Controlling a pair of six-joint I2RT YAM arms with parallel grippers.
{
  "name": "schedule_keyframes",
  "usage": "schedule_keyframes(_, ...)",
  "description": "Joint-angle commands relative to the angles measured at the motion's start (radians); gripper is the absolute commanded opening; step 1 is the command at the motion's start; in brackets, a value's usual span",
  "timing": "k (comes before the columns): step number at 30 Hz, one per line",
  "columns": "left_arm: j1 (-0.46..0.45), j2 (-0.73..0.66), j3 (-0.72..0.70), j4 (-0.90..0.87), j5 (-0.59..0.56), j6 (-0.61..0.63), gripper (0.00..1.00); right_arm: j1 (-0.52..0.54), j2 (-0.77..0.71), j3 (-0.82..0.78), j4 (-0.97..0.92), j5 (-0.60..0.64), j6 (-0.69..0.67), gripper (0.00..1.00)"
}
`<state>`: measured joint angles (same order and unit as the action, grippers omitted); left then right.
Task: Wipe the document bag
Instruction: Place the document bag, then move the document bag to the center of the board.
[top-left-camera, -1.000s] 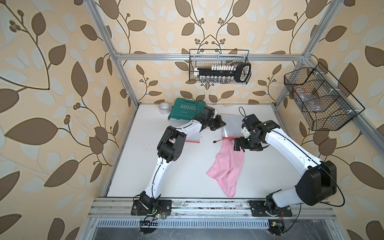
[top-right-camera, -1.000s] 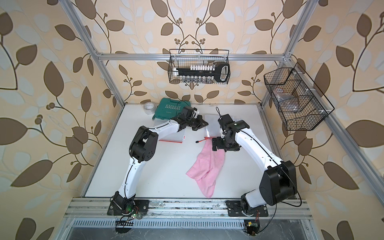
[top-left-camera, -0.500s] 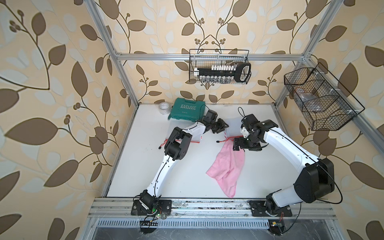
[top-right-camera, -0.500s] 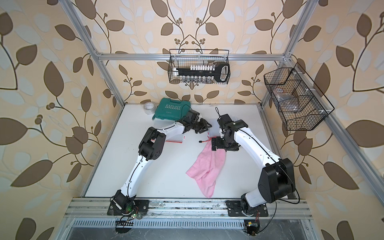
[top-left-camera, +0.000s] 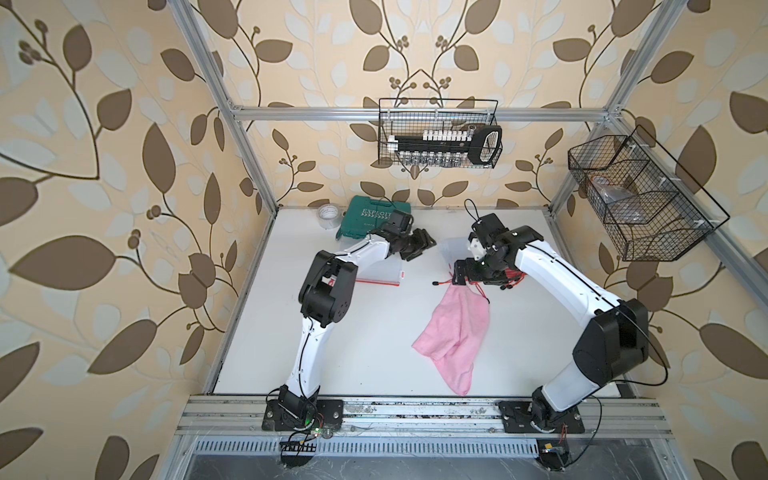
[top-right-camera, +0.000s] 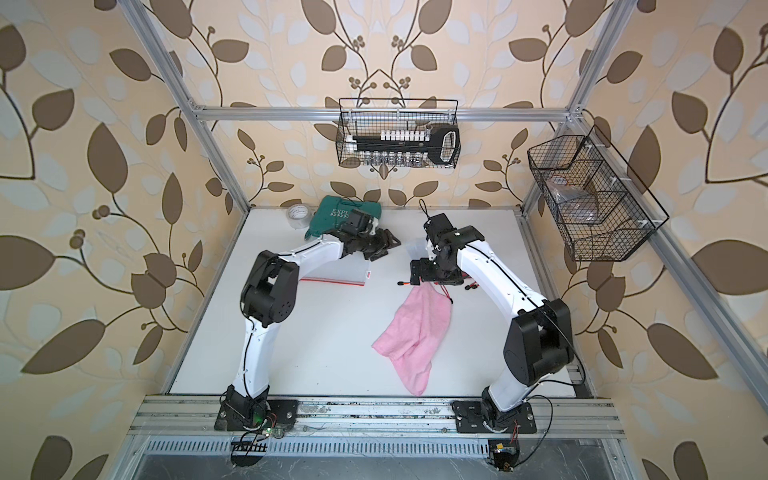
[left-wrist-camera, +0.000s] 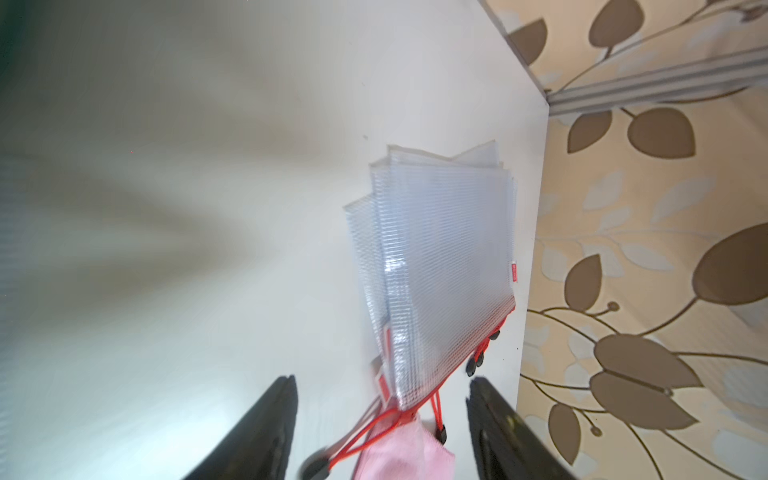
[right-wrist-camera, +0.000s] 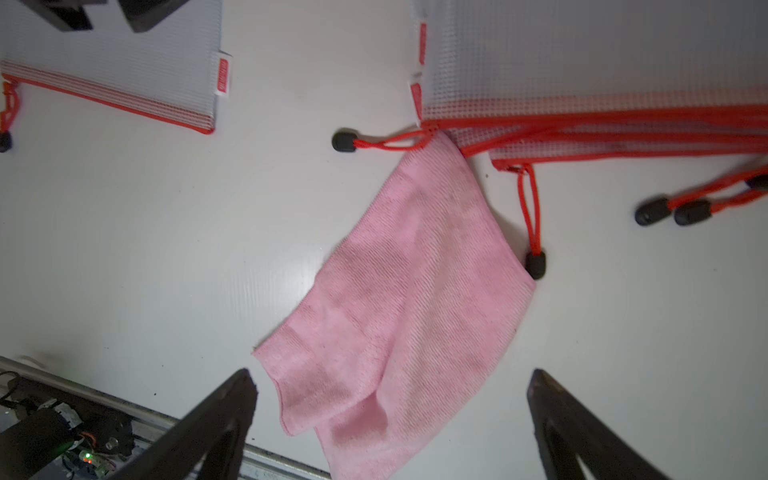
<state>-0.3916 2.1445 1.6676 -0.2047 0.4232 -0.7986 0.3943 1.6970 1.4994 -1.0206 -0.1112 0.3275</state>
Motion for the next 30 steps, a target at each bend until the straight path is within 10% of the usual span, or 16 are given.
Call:
schedule_keyframes(1, 0.108, -0.154, -0.092, -0.142, -0.105, 0.116, 0.62, 0.043, 0.127, 0.086, 0.088, -0.058, -0.017, 0.77)
schedule_keyframes(4, 0.179, -0.159, -0.125, -0.240, -0.114, 0.197, 0.49, 0.089, 0.261, 0.198, 0.139, -0.085, -0.030, 0.37)
schedule_keyframes(9, 0.227, -0.108, -0.172, -0.230, -0.153, 0.268, 0.42, 0.139, 0.470, 0.382, 0.174, -0.126, -0.042, 0.16)
schedule_keyframes(30, 0.153, -0.289, -0.623, -0.191, -0.160, 0.099, 0.38, 0.226, 0.660, 0.476, 0.197, -0.189, -0.048, 0.27)
